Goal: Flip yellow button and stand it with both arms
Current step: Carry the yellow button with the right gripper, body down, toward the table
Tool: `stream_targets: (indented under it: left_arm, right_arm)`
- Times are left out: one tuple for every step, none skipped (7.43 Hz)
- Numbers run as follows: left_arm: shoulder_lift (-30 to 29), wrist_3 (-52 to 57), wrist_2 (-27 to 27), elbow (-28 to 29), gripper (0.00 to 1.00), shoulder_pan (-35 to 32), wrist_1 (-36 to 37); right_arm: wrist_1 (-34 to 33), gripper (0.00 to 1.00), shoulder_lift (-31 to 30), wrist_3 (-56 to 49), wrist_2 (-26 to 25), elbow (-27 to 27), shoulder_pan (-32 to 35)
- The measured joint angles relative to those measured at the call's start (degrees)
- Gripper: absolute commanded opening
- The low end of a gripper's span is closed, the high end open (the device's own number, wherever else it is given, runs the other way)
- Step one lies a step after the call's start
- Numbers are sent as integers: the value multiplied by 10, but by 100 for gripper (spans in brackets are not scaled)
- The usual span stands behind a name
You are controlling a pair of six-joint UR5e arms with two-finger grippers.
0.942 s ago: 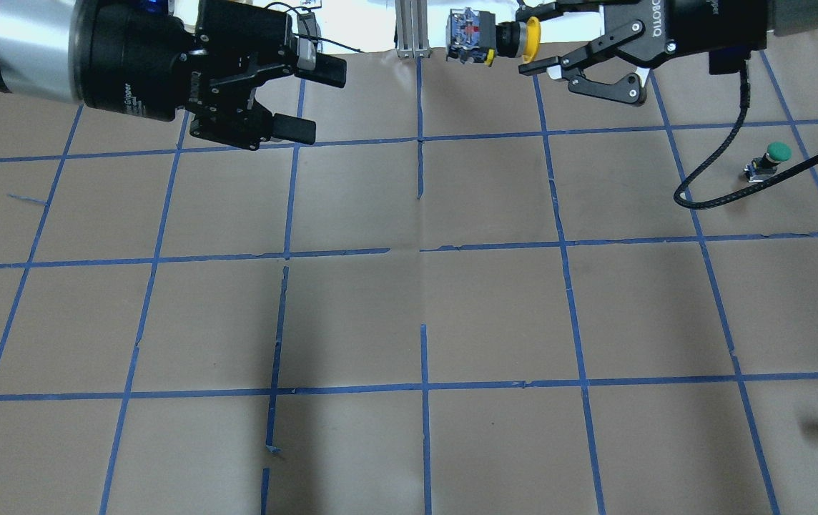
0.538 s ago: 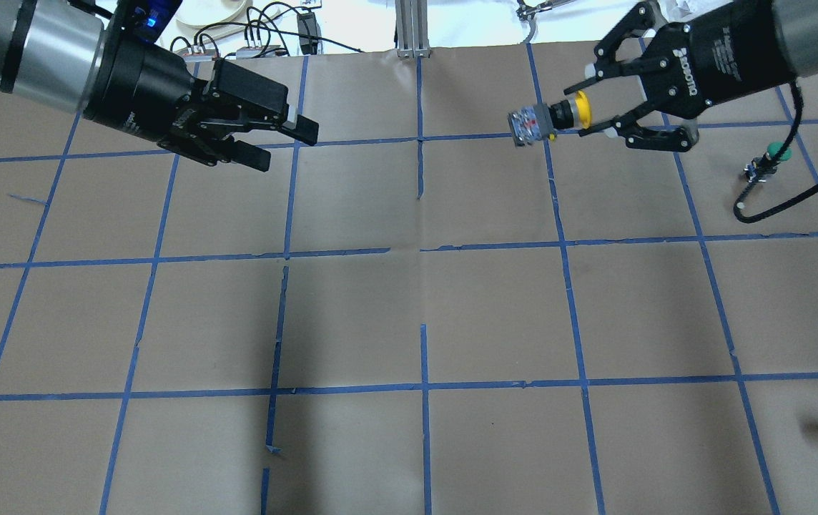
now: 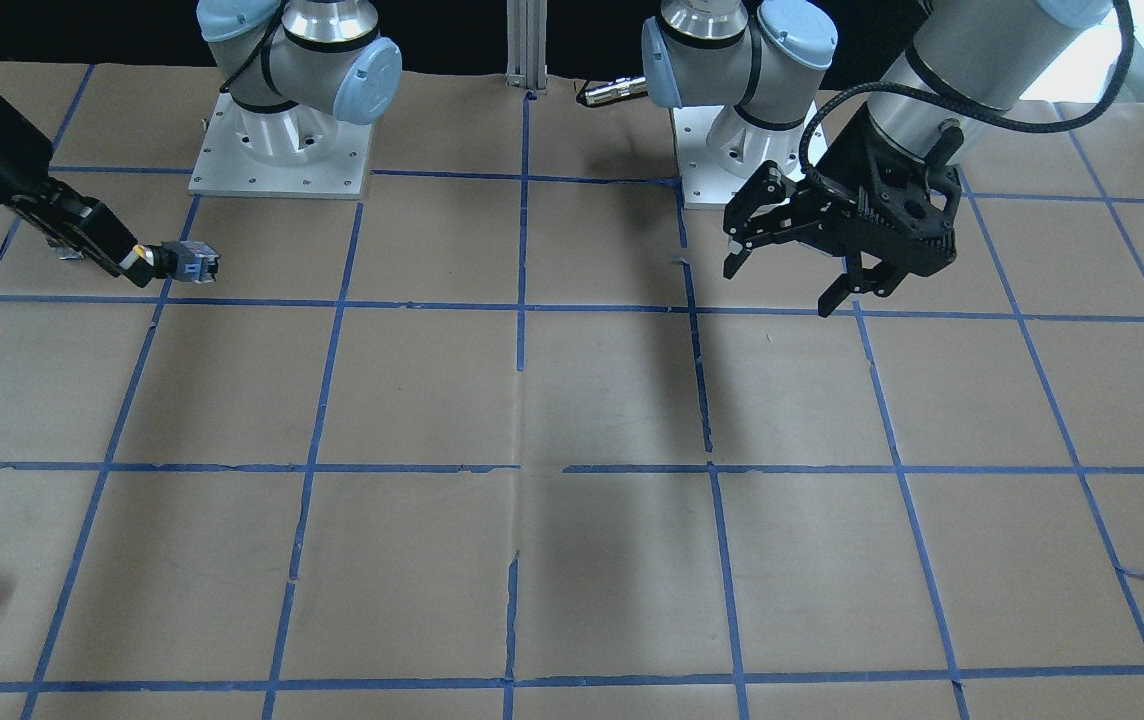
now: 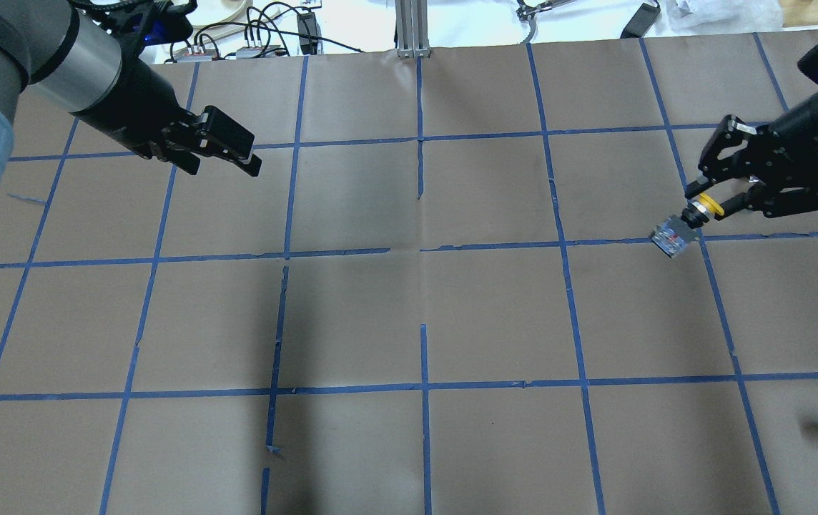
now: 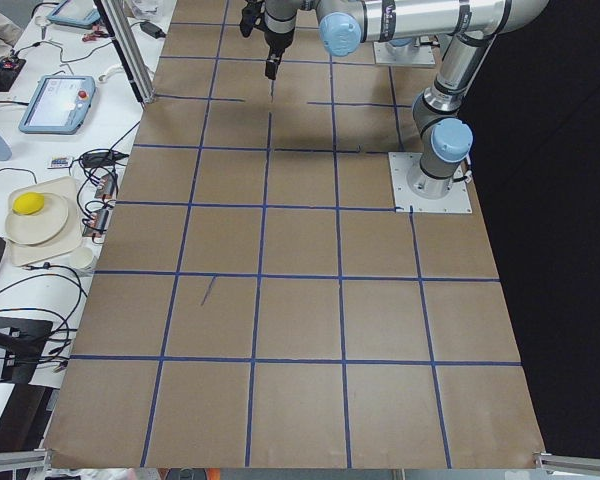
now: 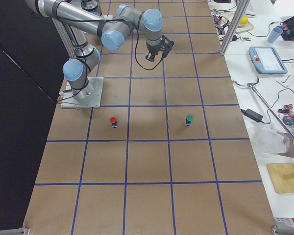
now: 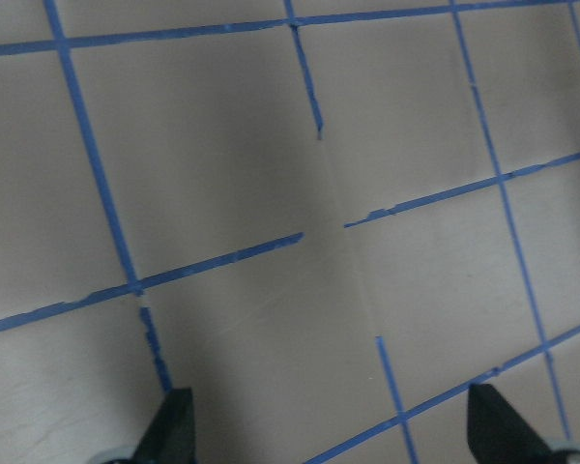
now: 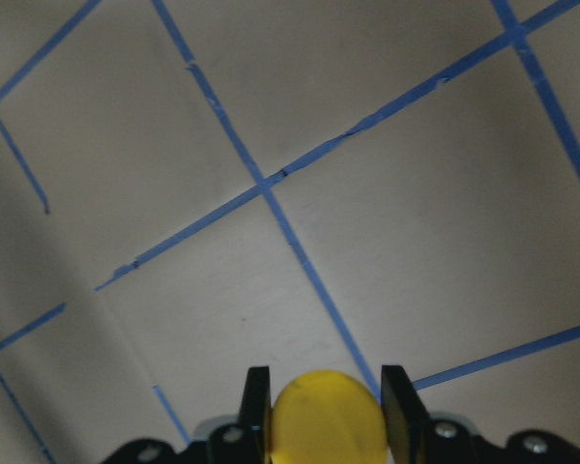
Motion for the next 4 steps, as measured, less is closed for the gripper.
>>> stream_targets:
  left_arm:
    - [1, -11, 46, 1, 100, -3, -3]
    - [3, -42, 71, 6, 100, -4, -10]
    - [4, -91, 85, 11, 100, -6, -19]
    - [7, -133, 92, 11, 100, -7, -31]
  right_arm:
    - [-31, 7, 1, -51, -50, 15, -18]
    - [-82, 7, 3, -100, -105, 34, -27]
    - [-150, 7, 6, -153, -150, 60, -33]
    - [-223, 8, 9, -212, -172, 92, -47]
